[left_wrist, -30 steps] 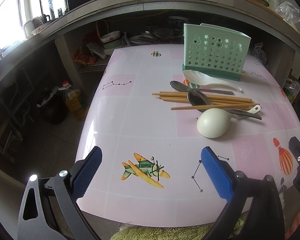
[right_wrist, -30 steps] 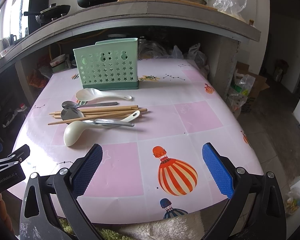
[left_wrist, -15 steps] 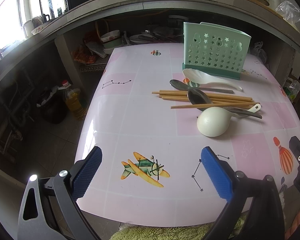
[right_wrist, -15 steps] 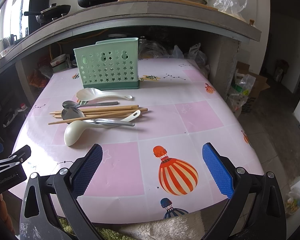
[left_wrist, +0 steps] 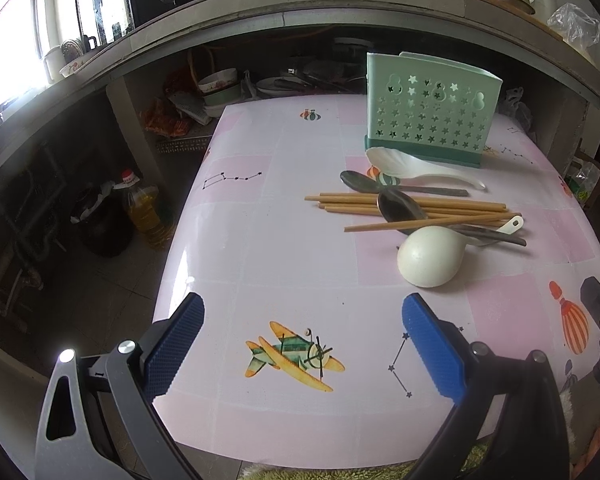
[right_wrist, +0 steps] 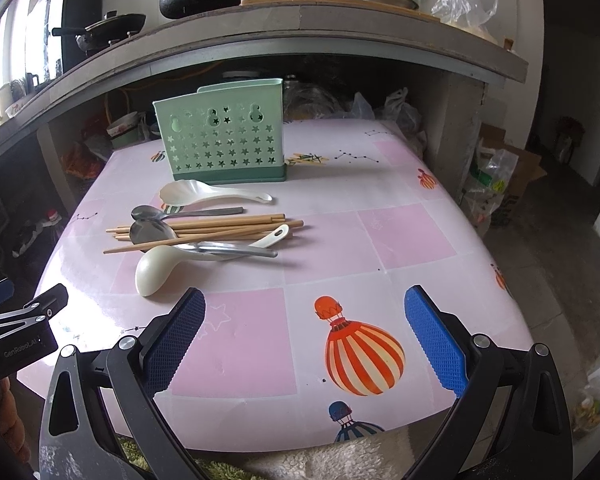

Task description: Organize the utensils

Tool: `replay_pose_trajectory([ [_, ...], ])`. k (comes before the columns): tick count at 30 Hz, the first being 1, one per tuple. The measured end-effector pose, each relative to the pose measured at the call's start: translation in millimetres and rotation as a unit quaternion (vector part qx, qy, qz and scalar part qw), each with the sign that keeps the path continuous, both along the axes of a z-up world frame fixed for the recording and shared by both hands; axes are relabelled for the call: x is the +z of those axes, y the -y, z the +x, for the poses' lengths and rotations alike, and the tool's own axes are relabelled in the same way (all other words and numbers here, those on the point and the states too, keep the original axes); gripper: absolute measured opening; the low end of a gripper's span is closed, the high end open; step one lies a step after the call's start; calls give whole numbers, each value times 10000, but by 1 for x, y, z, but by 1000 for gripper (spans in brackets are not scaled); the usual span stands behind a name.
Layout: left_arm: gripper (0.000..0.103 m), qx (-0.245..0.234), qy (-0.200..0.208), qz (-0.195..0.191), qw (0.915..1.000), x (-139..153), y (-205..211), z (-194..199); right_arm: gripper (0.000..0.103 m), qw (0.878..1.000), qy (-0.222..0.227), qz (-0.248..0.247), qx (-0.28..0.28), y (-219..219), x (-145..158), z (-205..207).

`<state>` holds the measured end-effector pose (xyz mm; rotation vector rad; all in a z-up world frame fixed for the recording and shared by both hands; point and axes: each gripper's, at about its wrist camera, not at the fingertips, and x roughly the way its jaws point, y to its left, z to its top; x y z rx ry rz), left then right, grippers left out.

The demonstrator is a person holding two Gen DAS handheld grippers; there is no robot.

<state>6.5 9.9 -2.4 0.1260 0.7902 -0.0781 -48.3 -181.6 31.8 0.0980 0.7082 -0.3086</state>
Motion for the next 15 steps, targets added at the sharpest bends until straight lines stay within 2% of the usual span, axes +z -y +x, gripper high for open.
replay_pose_trajectory([
  [2, 97, -213, 94, -222, 9995, 4, -1, 3, 95, 9999, 35, 102, 70, 0, -1, 0],
  [5, 97, -513, 20, -652, 9966, 5, -4, 8, 95, 9995, -33, 277, 150, 1, -6, 0],
  [9, 97, -675, 2, -1128, 9913, 6, -2, 17, 95, 9979, -173, 546, 317, 3, -13, 1],
  [12, 97, -735, -19, -1371, 9878, 5, 1, 25, 95, 9968, -319, 595, 418, 0, -18, 5],
  [15, 97, -872, -122, -1445, 9856, 0, 6, 35, 95, 9948, -483, 701, 562, -2, -25, 12],
])
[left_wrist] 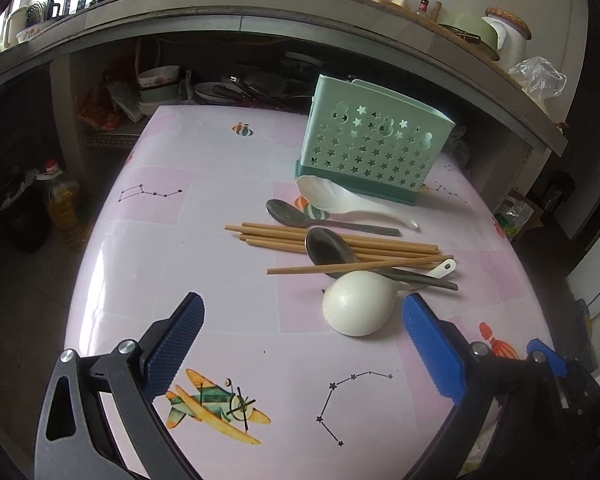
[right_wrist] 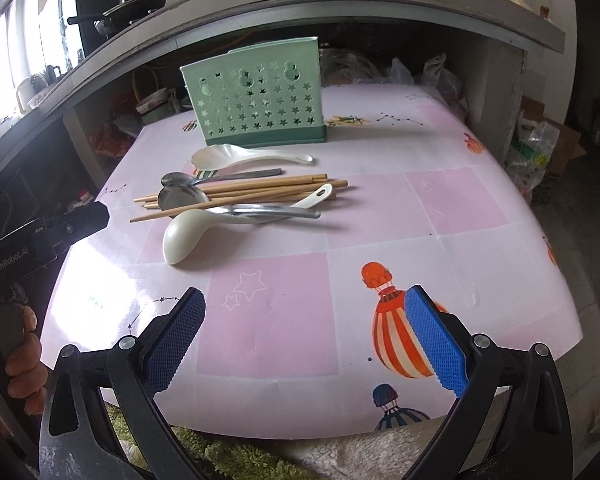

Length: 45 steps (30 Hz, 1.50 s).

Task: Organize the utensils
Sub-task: 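Grasp the white plastic ladle by its bowl with the left tool, then lift the white ladle with the left tool while the right tool grasps a steel spoon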

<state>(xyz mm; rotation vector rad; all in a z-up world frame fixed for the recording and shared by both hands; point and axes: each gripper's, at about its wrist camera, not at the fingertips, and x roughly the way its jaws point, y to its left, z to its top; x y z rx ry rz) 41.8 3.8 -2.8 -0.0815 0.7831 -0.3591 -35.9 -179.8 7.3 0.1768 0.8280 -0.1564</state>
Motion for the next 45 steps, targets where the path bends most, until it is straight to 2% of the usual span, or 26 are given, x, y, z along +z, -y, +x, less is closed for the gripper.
replay_pose_trajectory([
  [5, 97, -369, 131, 144, 9991, -7, 9, 9, 95, 9998, -142, -17, 103, 1, -5, 15],
  [9, 96, -796, 296, 503, 9951, -13, 22, 11, 95, 9999, -64, -112, -70, 10, -5, 31],
  [14, 84, -1529, 573, 1248, 9787, -23, 48, 2, 95, 9999, -82, -49, 30, 18, -10, 48],
  [17, 74, -1818, 601, 1572, 9688, -32, 63, 1, 95, 9998, -166, -51, 63, 22, -15, 56],
  [22, 58, -1912, 662, 2374, 9501, -52, 85, 6, 95, 9995, -257, -109, 113, 28, -22, 62],
  [25, 55, -1976, 840, 2541, 9431, -53, 92, 8, 95, 9994, -324, 1, 114, 35, -26, 64],
  [28, 43, -2040, 1046, 2752, 9336, -55, 100, 7, 95, 9990, -384, 114, 177, 40, -29, 66],
  [31, 38, -1998, 1178, 2917, 9280, -56, 103, 5, 95, 9981, -414, 383, 230, 46, -32, 66],
  [34, 29, -1935, 1284, 2889, 9288, -47, 100, 2, 95, 9965, -430, 685, 228, 52, -34, 63],
  [36, 17, -1871, 1312, 2862, 9305, -41, 96, 1, 95, 9965, -421, 678, 261, 51, -34, 61],
  [37, 14, -1846, 1282, 2811, 9330, -37, 94, 2, 95, 9965, -432, 663, 279, 50, -34, 61],
  [38, 10, -1817, 1226, 2717, 9371, -34, 90, 3, 95, 9964, -427, 674, 289, 49, -34, 61],
  [41, 9, -1657, 895, 2284, 9552, -31, 80, 11, 95, 9961, -378, 729, 332, 49, -34, 58],
  [45, 9, -1481, 528, 1949, 9681, -43, 72, 20, 95, 9956, -405, 741, 408, 50, -34, 58],
])
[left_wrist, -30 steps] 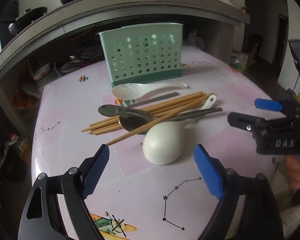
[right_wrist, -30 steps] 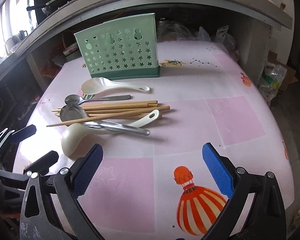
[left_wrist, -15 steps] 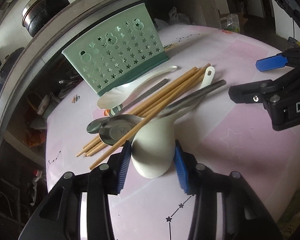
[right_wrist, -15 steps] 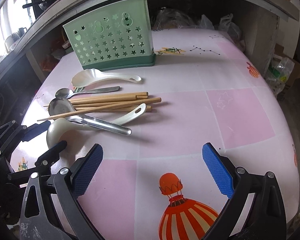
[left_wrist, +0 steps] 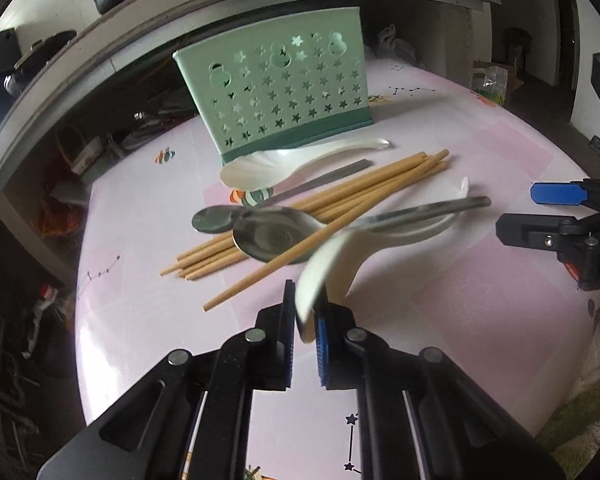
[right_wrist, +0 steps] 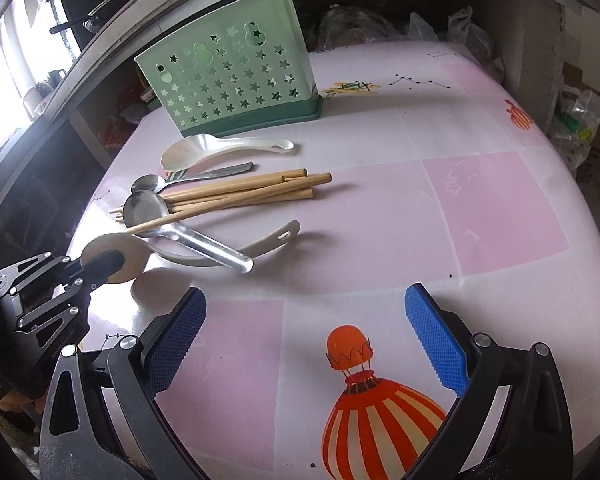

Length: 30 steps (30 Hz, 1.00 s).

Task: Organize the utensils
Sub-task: 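Lift the white ladle with the left tool while the right tool grasps a steel spoon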

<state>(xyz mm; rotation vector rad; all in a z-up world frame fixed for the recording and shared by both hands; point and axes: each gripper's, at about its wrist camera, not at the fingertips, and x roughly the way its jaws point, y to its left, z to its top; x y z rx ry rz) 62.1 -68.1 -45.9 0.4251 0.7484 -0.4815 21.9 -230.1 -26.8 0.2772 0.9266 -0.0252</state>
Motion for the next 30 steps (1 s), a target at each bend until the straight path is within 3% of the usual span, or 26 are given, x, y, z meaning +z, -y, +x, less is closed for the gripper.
replay_pose_trajectory([
  [4, 9, 96, -197, -426, 9989, -2, -6, 4, 95, 9984, -172, -455, 281, -10, -1, 2],
  [7, 6, 183, -484, -847, 9951, 0, -17, 8, 95, 9970, -419, -628, 181, -6, 2, 3],
  [13, 6, 362, -827, -1350, 9867, 7, -54, 10, 85, 9946, 511, -862, 288, 0, 55, -8],
  [18, 6, 582, -899, -1442, 9837, 9, -84, 6, 69, 9887, 919, -789, 888, -22, 81, 6],
  [25, 5, 1012, -892, -1361, 9815, 11, -127, 2, 44, 9723, 635, -1135, 1941, -82, 64, 39],
  [27, 5, 1183, -901, -1418, 9787, 11, -140, 4, 35, 9650, 475, -1319, 2216, -96, 53, 45],
  [30, 5, 1405, -960, -1584, 9726, 10, -156, 8, 30, 9547, 287, -1433, 2594, -114, 40, 49],
])
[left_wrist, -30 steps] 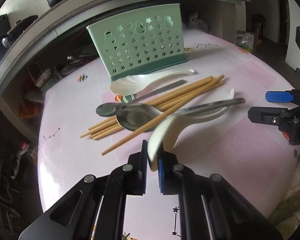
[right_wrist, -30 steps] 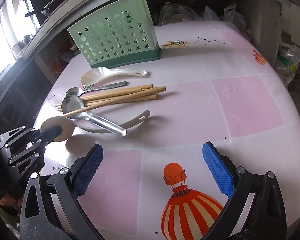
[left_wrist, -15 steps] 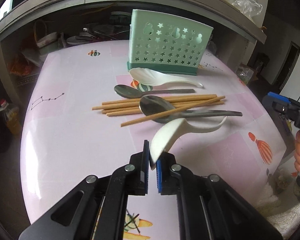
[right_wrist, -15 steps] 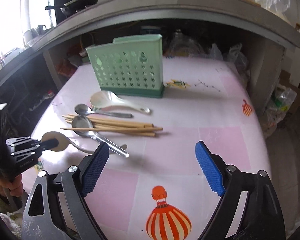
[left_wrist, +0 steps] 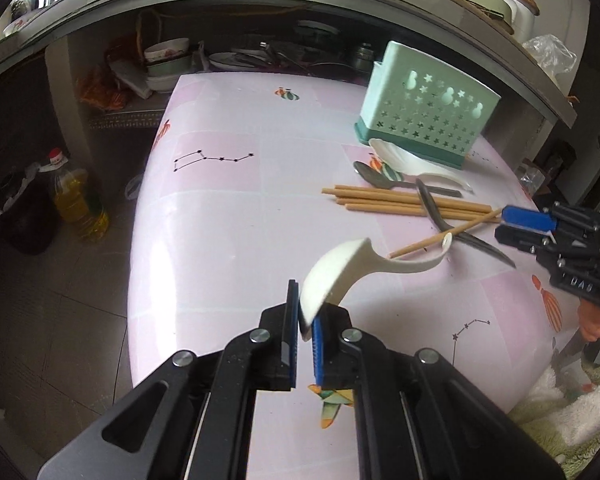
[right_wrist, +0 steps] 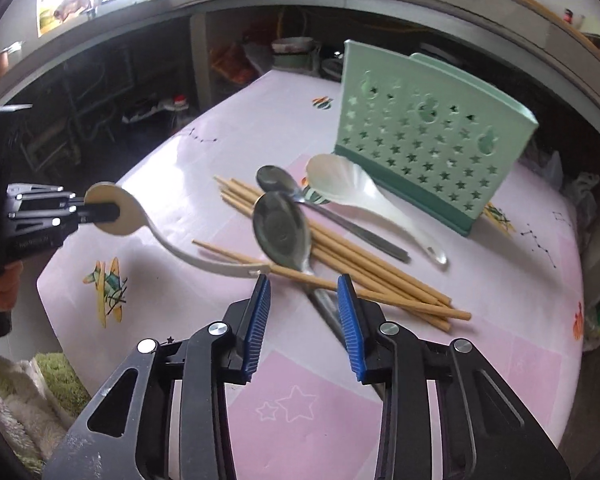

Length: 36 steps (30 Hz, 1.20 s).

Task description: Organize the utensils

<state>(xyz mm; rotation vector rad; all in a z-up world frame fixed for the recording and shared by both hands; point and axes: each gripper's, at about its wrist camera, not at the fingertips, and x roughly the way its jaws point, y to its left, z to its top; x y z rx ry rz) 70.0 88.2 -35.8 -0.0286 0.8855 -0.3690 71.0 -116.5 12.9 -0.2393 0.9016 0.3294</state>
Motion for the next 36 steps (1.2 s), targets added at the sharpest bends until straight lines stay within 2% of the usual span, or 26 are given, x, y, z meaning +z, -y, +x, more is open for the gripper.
replay_pose_trajectory([
  [4, 5, 157, -16, -15, 9999, -1, -12, 4, 30, 9995, 58, -174, 266, -15, 0, 1],
  [9, 5, 240, 25, -3, 9997, 0, -22, 7, 30, 9996, -57, 202, 200, -10, 12, 29],
  [13, 5, 320, 116, -126, 9993, 6, -32, 6, 30, 9984, -235, 384, 347, -7, 9, 54],
  [20, 5, 480, 184, -273, 9983, 13, -45, 7, 32, 9888, -990, 719, 859, 3, -15, 97],
  [25, 5, 605, 151, -243, 9978, 11, -50, 9, 32, 9780, -1397, 1038, 1146, 7, -24, 104],
  [28, 5, 648, 123, -243, 9975, 10, -51, 12, 25, 9781, -1360, 916, 1280, 6, -25, 101],
  [30, 5, 665, 111, -226, 9975, 9, -50, 13, 16, 9790, -1290, 803, 1356, 4, -24, 97],
  [36, 5, 680, 159, -156, 9974, 12, -46, 13, 3, 9849, -734, 423, 1509, -3, -16, 77],
])
